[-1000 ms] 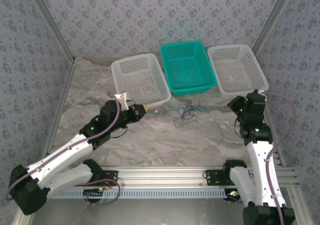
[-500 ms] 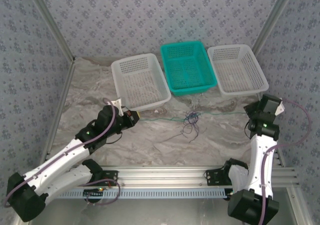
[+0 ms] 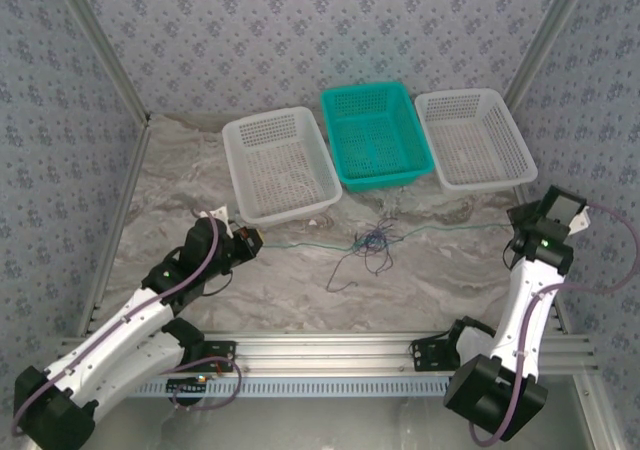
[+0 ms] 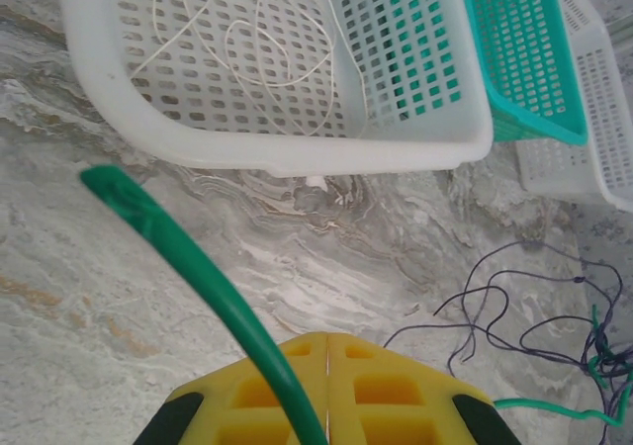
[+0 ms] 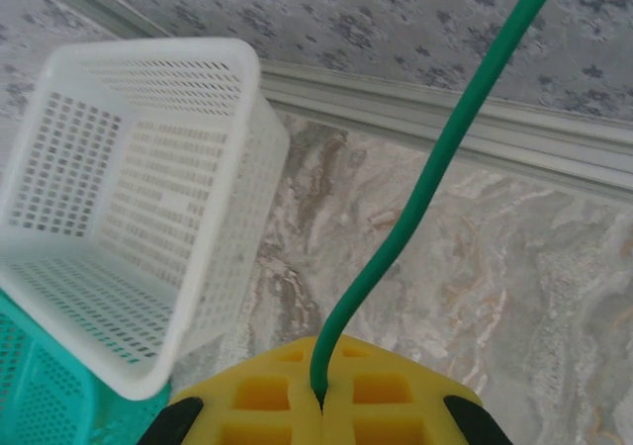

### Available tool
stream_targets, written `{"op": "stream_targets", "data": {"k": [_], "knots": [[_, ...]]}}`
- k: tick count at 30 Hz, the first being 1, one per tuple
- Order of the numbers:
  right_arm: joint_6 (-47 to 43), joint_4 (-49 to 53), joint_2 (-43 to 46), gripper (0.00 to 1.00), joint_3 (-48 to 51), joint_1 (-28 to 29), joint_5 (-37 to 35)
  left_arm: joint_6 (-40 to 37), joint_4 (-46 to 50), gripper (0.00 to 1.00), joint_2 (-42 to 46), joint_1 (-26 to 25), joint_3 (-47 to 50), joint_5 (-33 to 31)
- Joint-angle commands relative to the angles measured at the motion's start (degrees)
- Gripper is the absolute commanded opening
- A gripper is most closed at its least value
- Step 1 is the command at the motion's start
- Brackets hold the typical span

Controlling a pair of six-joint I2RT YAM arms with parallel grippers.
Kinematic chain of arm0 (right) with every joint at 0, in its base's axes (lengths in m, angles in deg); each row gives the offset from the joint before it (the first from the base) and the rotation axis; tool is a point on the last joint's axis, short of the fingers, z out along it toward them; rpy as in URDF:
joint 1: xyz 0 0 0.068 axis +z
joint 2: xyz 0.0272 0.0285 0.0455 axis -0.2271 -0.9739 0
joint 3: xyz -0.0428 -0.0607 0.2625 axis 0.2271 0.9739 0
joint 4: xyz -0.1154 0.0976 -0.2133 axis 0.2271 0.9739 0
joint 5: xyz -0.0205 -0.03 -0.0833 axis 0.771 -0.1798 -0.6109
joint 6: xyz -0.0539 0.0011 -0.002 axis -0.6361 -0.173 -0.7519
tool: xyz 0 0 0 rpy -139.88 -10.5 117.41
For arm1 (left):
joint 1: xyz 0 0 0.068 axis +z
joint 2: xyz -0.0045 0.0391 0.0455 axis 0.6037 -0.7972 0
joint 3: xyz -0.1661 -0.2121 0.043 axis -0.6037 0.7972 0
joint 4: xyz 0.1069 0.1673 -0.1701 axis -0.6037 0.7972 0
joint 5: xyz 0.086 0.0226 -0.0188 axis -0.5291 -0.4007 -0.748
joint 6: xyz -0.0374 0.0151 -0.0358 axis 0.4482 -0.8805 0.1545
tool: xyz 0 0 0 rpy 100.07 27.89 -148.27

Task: Untangle the cables

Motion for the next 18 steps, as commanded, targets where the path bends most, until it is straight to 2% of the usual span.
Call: {"op": "stream_targets", "data": {"k": [1, 3, 5, 6, 7, 10, 13, 15, 18], "knots": [[1.83, -2.76, -0.64, 0.00, -4.63, -2.99, 6.41, -2.60, 2.95, 0.00, 0.41, 1.01, 0.28, 0.21], [5.04, -1.22, -2.16, 0.00, -6.54, -3.75, 13.77, -2.57, 2.83, 0.00, 0.45, 1.19, 0.93, -0.12], [11.24, -3.97, -3.64, 0.00, -6.96, -4.26, 26.23, -2.27, 1.49, 0.00, 0.31, 1.37, 1.64, 0.33], [14.73, -7.58, -4.06, 0.00, -6.15, -1.70, 30.56, -2.01, -0.01, 0.00, 0.06, 1.41, 2.07, 0.96], [16.01, -9.90, -4.19, 0.00, -5.80, 1.64, 31.73, -1.75, -1.49, 0.00, -0.38, 1.37, 2.43, 1.49], [14.70, -6.53, -3.16, 0.00, -7.90, 8.00, 27.21, -2.03, -3.84, 0.00, -2.94, 1.38, 2.19, 3.30], [17.40, -8.70, -2.38, 0.00, -7.57, 10.17, 29.14, -2.91, -4.46, 0.00, -5.11, 1.37, 1.64, 5.18], [16.26, -7.05, -2.69, 0.00, -8.93, 10.39, 30.04, -3.46, -4.86, 0.00, -5.72, 1.42, 1.61, 5.64], [11.06, 0.43, -2.73, 0.00, -12.37, 7.15, 25.25, -4.14, -1.90, 0.00, -5.17, 1.37, 1.32, 3.21]]}}
